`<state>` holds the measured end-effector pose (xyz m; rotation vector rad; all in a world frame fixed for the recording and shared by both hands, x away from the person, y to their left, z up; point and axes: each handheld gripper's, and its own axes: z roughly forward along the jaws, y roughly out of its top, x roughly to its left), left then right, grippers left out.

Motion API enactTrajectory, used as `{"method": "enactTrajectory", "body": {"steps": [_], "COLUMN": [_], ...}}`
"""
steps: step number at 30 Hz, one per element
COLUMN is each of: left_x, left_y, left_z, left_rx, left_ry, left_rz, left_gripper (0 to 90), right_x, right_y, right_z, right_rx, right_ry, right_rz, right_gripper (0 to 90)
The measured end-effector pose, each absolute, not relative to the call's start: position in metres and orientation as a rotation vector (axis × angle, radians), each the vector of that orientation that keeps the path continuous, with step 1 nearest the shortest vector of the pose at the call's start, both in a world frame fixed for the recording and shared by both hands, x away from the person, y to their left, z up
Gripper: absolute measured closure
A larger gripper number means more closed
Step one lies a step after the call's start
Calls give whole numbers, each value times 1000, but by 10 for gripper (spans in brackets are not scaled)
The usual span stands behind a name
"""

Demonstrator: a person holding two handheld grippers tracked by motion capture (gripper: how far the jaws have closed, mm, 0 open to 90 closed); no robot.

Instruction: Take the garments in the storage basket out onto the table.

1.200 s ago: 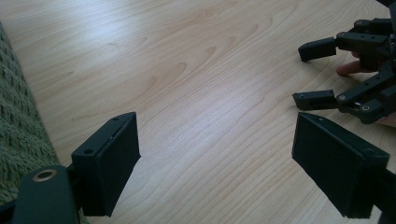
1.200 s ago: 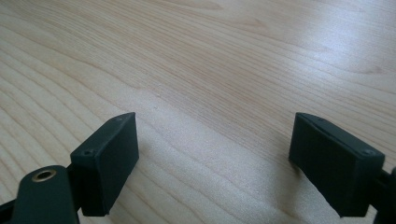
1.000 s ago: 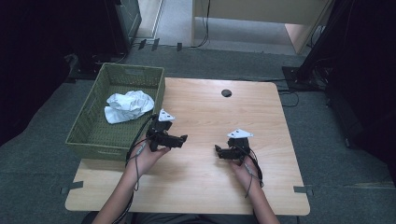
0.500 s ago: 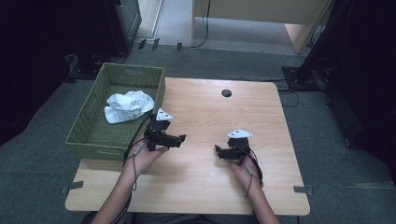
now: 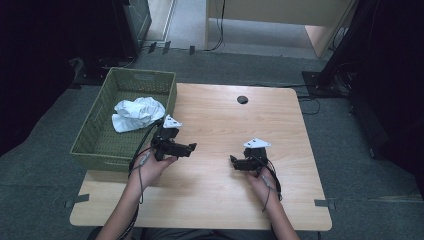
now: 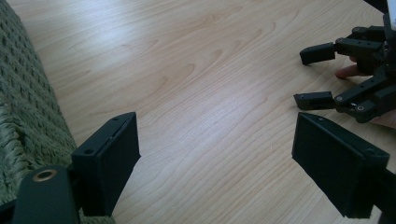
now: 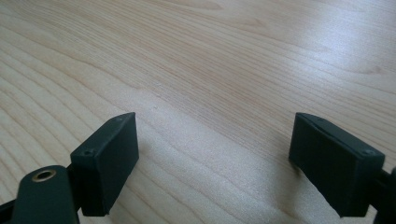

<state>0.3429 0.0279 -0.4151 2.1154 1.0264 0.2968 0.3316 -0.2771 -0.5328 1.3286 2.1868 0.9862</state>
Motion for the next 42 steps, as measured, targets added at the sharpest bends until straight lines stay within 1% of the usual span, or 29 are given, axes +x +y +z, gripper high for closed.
{"method": "enactTrajectory", "body": {"steps": [8, 10, 17, 26, 30, 31, 32, 33, 39, 42], "left_x": [344, 343, 344, 345, 345, 344, 344, 344, 344, 345], "left_y": [32, 33, 38, 43, 46, 46, 47, 47, 50, 52], "left_z": [-413, -412, -410, -408, -407, -407, -407, -407, -406, -405], "left_rx": [2094, 2090, 2084, 2070, 2064, 2065, 2064, 2064, 2068, 2061], "left_ry": [1034, 1034, 1051, 1063, 1063, 1059, 1049, 1049, 1049, 1060], "left_rz": [297, 297, 305, 331, 341, 349, 355, 355, 358, 357], "left_gripper": [156, 277, 258, 259, 275, 284, 343, 383, 382, 304], "right_x": [332, 332, 332, 332, 332, 332, 332, 332, 332, 332], "right_y": [-277, -277, -277, -277, -277, -277, -277, -277, -277, -277], "right_z": [-533, -533, -533, -533, -533, -533, -533, -533, -533, -533], "right_rx": [1329, 1330, 1328, 1328, 1327, 1326, 1327, 1327, 1327, 1328], "right_ry": [2187, 2187, 2187, 2187, 2186, 2186, 2186, 2186, 2187, 2187], "right_rz": [986, 986, 986, 986, 986, 986, 986, 986, 986, 986], "right_gripper": [160, 160, 159, 159, 160, 159, 160, 159, 160, 160]}}
